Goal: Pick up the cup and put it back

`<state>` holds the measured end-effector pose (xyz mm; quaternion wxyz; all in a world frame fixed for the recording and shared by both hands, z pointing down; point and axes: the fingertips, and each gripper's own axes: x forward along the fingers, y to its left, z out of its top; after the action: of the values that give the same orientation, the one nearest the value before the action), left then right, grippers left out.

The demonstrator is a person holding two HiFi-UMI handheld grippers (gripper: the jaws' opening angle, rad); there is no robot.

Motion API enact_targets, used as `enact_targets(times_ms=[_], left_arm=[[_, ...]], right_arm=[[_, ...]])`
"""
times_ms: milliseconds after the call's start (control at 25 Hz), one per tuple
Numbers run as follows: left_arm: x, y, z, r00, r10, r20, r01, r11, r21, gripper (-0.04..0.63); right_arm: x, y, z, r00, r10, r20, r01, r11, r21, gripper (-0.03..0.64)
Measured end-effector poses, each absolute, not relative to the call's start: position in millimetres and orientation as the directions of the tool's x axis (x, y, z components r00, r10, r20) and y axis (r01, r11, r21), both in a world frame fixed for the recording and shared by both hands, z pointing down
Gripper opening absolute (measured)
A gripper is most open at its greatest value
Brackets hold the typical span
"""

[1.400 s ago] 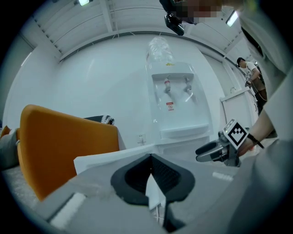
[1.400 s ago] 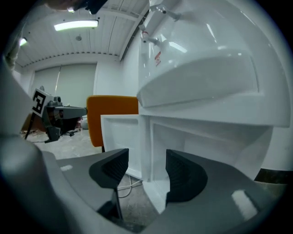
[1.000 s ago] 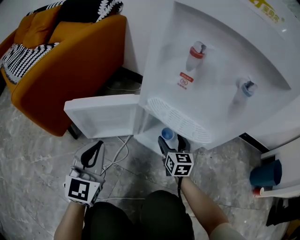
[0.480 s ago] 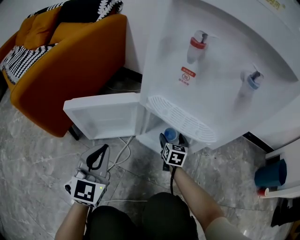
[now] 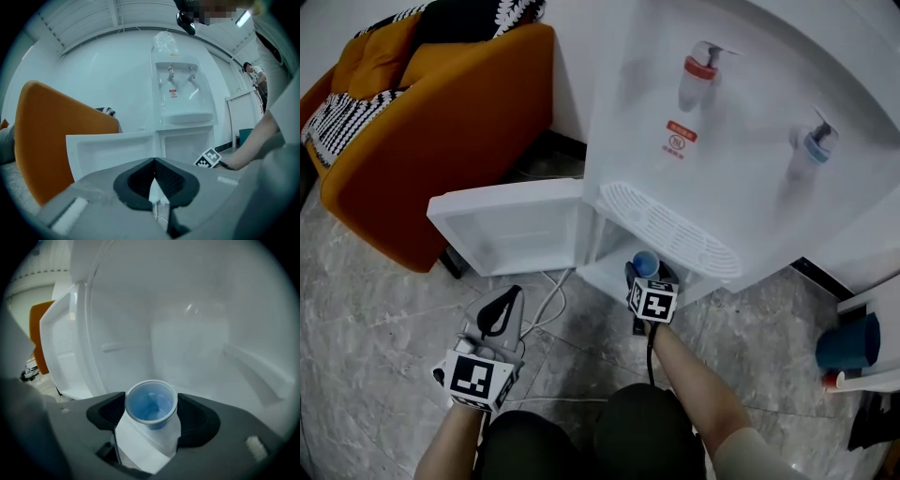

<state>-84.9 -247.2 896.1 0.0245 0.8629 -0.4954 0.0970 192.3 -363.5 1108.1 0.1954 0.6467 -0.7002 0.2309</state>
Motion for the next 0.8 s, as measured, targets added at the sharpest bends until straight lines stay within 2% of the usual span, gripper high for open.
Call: enact_targets(times_ms=[200,360,520,800], left_arm=[[-89.9,-247.7,901.5,0.482,-0.848,0.220,-0.861,-0.505,-0.062,0.002],[-90.3,-248.4,898.7,0.498,-0.848,0.180,-0.853,-0.517,-0.071,0.002],[-98.1,-246.4,898.6,0.472,-0.849,0.239,-0.864,-0.499,-0.070,0.003],[-102.8,-251.5,882.3,0.481,-0.864,0.149,-0.866,-0.495,-0.073,0.002]], right_arm=[[180.8,-356.1,1102.5,-0.145,-0.802,0.579,-0.989,0.128,-0.071,0.348],[158.8,-344.5,1080.7,-0.239,-0.780,0.579,-0.969,0.233,-0.086,0.348],[132.2,-333.0,1041.2,-0.330,-0.787,0.521,-0.932,0.358,-0.050,0.348],[90.7,-306.0,964.3,-0.491,-0.770,0.408,-0.855,0.517,-0.055,0.348]])
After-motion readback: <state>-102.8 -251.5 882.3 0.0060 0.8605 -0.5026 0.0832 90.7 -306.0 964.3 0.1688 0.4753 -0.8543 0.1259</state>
